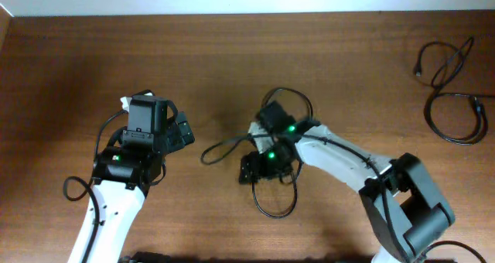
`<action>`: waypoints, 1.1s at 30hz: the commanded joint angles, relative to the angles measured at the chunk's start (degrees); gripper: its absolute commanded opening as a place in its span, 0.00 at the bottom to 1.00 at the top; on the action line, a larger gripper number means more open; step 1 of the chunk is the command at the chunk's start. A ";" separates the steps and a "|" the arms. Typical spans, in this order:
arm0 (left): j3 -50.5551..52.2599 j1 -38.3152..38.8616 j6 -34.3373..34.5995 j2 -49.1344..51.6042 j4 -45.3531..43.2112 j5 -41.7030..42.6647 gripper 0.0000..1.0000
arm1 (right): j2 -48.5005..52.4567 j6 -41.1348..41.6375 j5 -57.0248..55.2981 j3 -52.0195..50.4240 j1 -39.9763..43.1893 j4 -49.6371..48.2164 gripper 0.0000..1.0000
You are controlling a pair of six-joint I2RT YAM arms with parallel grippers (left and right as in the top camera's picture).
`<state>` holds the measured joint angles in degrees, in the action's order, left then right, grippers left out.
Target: Untangle cables
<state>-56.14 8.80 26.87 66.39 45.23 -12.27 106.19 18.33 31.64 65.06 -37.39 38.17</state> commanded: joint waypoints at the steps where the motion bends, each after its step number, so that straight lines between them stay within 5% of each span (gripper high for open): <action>1: -0.57 -0.35 0.72 0.04 -0.11 -0.46 0.99 | 0.04 0.63 0.70 -0.79 -0.83 -0.57 0.40; 3: -0.57 -0.35 0.72 0.04 -0.11 -0.46 0.99 | 0.04 0.63 0.72 -0.79 -0.85 -0.55 0.05; 7: -0.57 -0.35 0.72 0.04 -0.11 -0.46 0.99 | -2.16 -1.29 3.19 6.84 1.75 8.63 0.04; 12: -0.57 -0.35 0.72 0.04 -0.11 -0.46 0.99 | -10.03 -1.97 -21.29 34.21 9.42 31.74 0.04; 15: -0.57 -0.35 0.72 0.04 -0.11 -0.46 0.99 | -13.38 -1.70 -23.98 45.05 20.94 39.82 0.04; 22: -0.57 -0.35 0.72 0.04 -0.11 -0.46 0.99 | -24.87 -1.57 -25.11 46.99 50.23 48.70 0.04; 25: -0.57 -0.35 0.72 0.04 -0.11 -0.46 0.99 | -27.21 -1.55 -34.05 46.99 58.49 50.86 0.04; 29: -0.57 -0.35 0.72 0.04 -0.11 -0.46 0.99 | -25.94 -1.31 -50.45 46.80 67.78 52.04 0.04; 33: -0.57 -0.35 0.72 0.04 -0.11 -0.46 0.99 | -21.88 -0.20 -50.36 44.96 77.79 50.03 0.04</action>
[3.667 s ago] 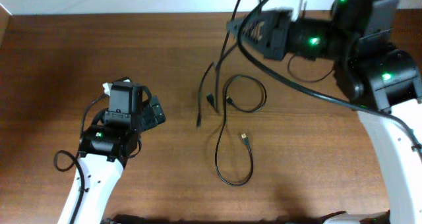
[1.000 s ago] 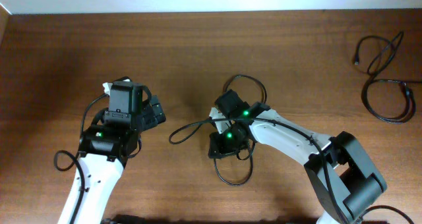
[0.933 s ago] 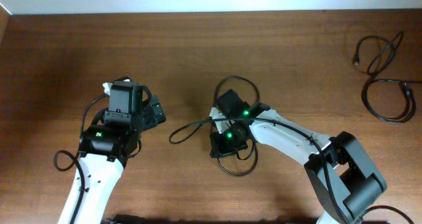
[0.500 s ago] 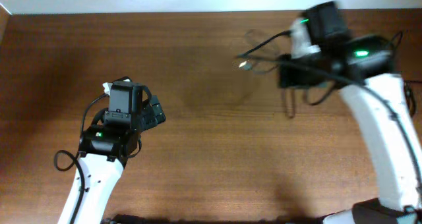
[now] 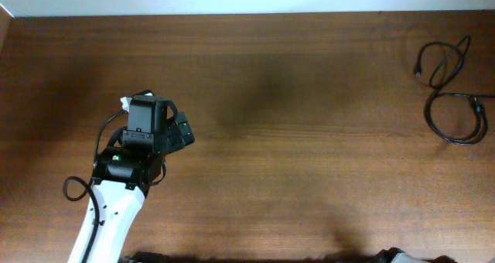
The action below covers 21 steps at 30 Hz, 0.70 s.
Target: Untangle cables
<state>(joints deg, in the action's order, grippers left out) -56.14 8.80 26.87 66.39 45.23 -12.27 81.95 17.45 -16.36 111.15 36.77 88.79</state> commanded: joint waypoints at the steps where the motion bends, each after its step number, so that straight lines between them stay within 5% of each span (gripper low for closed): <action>1: -0.57 -0.35 0.72 0.04 -0.11 -0.46 0.99 | 4.11 1.38 -2.36 -2.19 5.44 -1.01 0.04; 8: -0.57 -0.35 0.72 0.04 -0.11 -0.46 0.99 | 19.85 4.50 -0.59 -12.81 8.15 -11.06 0.04; 10: -0.57 -0.35 0.72 0.04 -0.11 -0.46 0.99 | 23.30 4.48 0.55 -12.81 8.26 -11.56 0.58; 11: -0.57 -0.35 0.72 0.04 -0.11 -0.46 0.99 | 24.33 4.46 2.67 -12.81 8.24 -11.54 0.77; 13: -0.57 -0.35 0.72 0.04 -0.11 -0.46 0.99 | 24.39 3.89 4.52 -12.81 8.24 -11.43 0.93; 17: -0.57 -0.35 0.72 0.04 -0.11 -0.46 0.99 | 24.28 -25.33 46.82 -12.81 7.37 -12.68 0.99; 21: -0.57 -0.35 0.72 0.04 -0.11 -0.46 0.99 | 20.90 -32.04 48.61 -12.81 -6.62 -11.30 0.99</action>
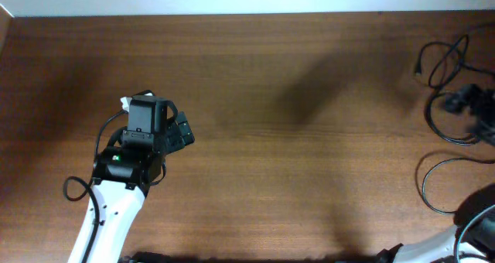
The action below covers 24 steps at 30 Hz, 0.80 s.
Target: Untangle cables
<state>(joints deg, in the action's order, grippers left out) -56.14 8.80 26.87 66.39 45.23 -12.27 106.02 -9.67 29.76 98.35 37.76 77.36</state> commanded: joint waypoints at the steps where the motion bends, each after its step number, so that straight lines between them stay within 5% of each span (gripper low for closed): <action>1: -0.57 -0.35 0.72 0.04 -0.11 -0.46 0.99 | -3.93 -4.87 0.50 0.00 -11.89 -0.07 0.99; 12: -0.57 -0.35 0.72 0.04 -0.11 -0.46 0.99 | -4.31 18.18 -24.26 0.00 -50.95 -11.93 0.99; 24: -0.57 -0.33 0.72 0.04 -0.11 -0.44 0.99 | -4.31 18.34 -24.04 0.00 -54.25 -12.48 0.99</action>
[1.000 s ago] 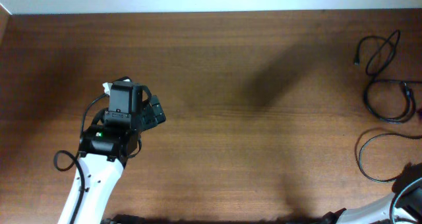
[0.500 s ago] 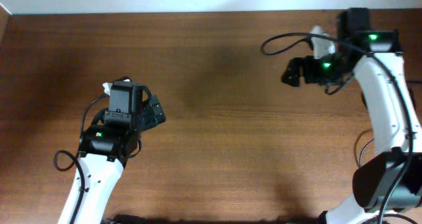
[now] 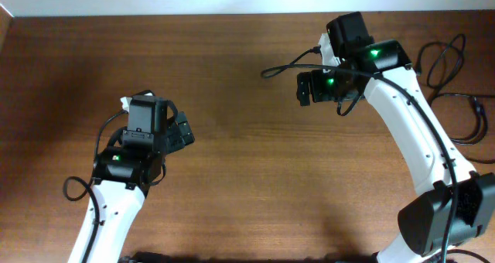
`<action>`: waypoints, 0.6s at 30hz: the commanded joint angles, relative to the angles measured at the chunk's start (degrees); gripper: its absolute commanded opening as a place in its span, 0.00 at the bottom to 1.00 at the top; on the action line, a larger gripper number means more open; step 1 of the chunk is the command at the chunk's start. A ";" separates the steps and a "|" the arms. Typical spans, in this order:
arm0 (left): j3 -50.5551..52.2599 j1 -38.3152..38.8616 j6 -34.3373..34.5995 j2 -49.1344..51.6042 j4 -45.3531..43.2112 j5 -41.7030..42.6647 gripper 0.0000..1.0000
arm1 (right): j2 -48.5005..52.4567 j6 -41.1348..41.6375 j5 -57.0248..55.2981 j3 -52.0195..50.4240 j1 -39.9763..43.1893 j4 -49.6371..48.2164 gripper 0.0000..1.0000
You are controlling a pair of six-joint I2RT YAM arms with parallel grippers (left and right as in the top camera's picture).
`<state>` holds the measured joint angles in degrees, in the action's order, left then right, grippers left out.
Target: Untangle cables
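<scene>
A black cable [image 3: 451, 83] lies in loose loops at the table's far right edge. My right gripper [image 3: 306, 88] hovers over the upper middle of the table, left of those loops, pointing left; whether it is open or shut does not show. A thin black cable [image 3: 285, 63] arcs from the right wrist out to the left, and I cannot tell if it is held or belongs to the arm. My left gripper [image 3: 182, 132] rests at the left, open and empty, pointing right.
The white wall edge [image 3: 232, 0] runs along the back of the wooden table [image 3: 247, 178]. The right arm [image 3: 421, 147] spans the right side from the front edge. A short piece of black cable [image 3: 478, 159] peeks out at the right edge.
The right arm was at the far right edge beside the cable loops, with a cable loop below it; it now reaches over the upper middle. The left arm has not moved.
The right gripper was first at the table's centre among black cable loops. Then the arm and that cable were gone from view. Then it stood at the far right with a cable loop beside the coiled cable. Now it is left of the loops.
</scene>
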<state>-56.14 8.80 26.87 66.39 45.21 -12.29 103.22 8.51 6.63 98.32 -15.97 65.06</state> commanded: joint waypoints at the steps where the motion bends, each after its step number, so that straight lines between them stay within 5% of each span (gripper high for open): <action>1: -0.57 -0.35 0.72 0.04 -0.09 -0.44 0.99 | -1.51 0.15 -0.92 0.02 -0.52 -0.17 0.99; 13: 0.83 -0.35 0.70 -1.73 -0.28 -1.07 0.99 | -1.51 0.15 -0.92 0.02 -0.52 -0.17 0.99; 18: 20.59 -0.39 -0.70 -16.37 -19.28 3.76 0.99 | -1.51 0.15 -0.92 0.02 -0.52 -0.17 0.99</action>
<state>-45.10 8.80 26.89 57.84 33.23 -12.05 103.20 8.62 6.46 98.32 -15.97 64.95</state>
